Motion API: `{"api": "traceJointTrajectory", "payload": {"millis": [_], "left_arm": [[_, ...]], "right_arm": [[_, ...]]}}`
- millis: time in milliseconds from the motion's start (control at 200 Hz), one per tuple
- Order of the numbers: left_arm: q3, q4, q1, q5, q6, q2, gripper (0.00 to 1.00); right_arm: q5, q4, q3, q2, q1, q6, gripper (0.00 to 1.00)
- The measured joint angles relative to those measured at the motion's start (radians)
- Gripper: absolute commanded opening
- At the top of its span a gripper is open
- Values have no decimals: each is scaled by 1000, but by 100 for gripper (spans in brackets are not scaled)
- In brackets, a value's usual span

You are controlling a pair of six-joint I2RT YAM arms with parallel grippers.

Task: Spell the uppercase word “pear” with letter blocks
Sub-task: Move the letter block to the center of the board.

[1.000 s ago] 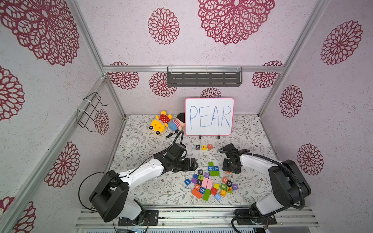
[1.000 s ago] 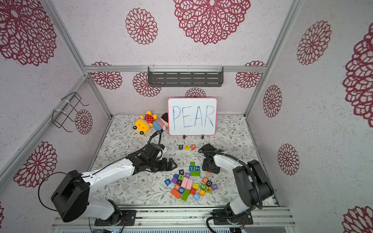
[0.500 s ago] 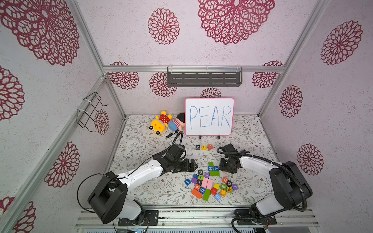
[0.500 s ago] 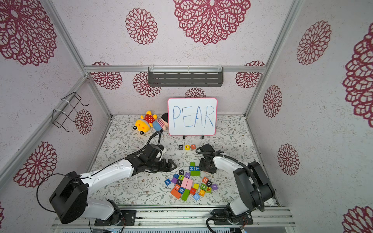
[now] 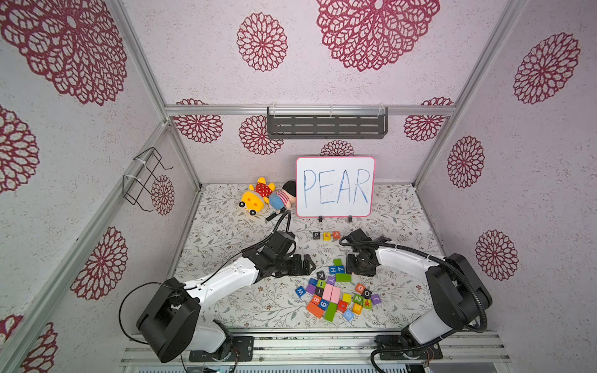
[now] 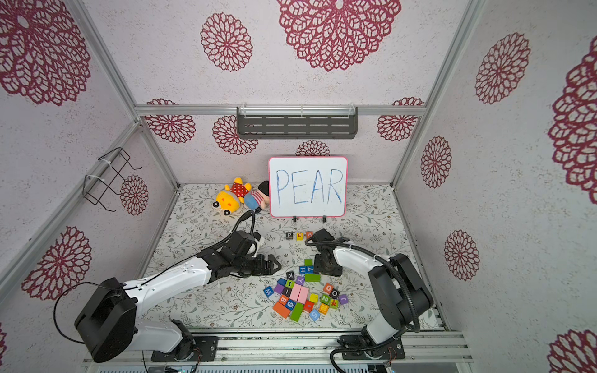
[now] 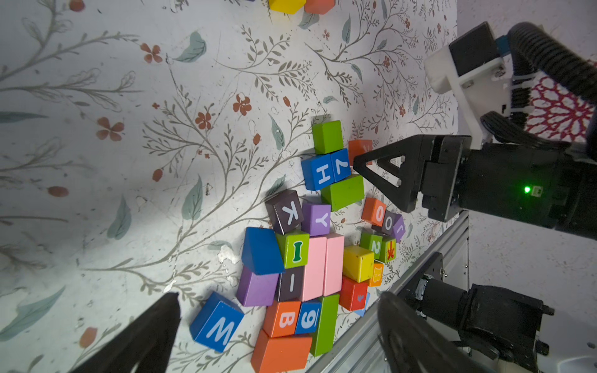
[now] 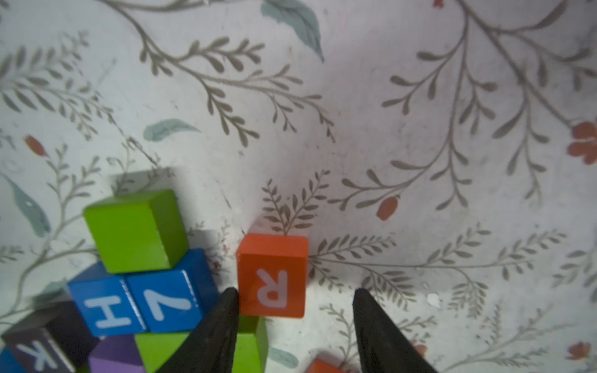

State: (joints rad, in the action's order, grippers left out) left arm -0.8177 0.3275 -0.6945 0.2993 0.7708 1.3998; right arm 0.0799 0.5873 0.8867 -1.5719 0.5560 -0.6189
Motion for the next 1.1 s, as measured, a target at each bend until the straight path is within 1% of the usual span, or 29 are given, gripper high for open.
{"api": "traceJointTrajectory", "payload": {"millis": [235, 590, 796, 1101], "left_arm": [[0, -1, 2, 1, 0, 0, 98], [0, -1, 2, 0, 1, 0, 98], [0, -1, 2, 1, 0, 0, 98], [0, 0, 4, 1, 0, 0, 98]], "right_arm": [[56, 39, 5, -2, 10, 52, 60], [105, 43, 40, -61, 7, 71, 59], [128, 44, 35, -59, -14, 69, 59], [161, 42, 16, -45, -79, 68, 58]]}}
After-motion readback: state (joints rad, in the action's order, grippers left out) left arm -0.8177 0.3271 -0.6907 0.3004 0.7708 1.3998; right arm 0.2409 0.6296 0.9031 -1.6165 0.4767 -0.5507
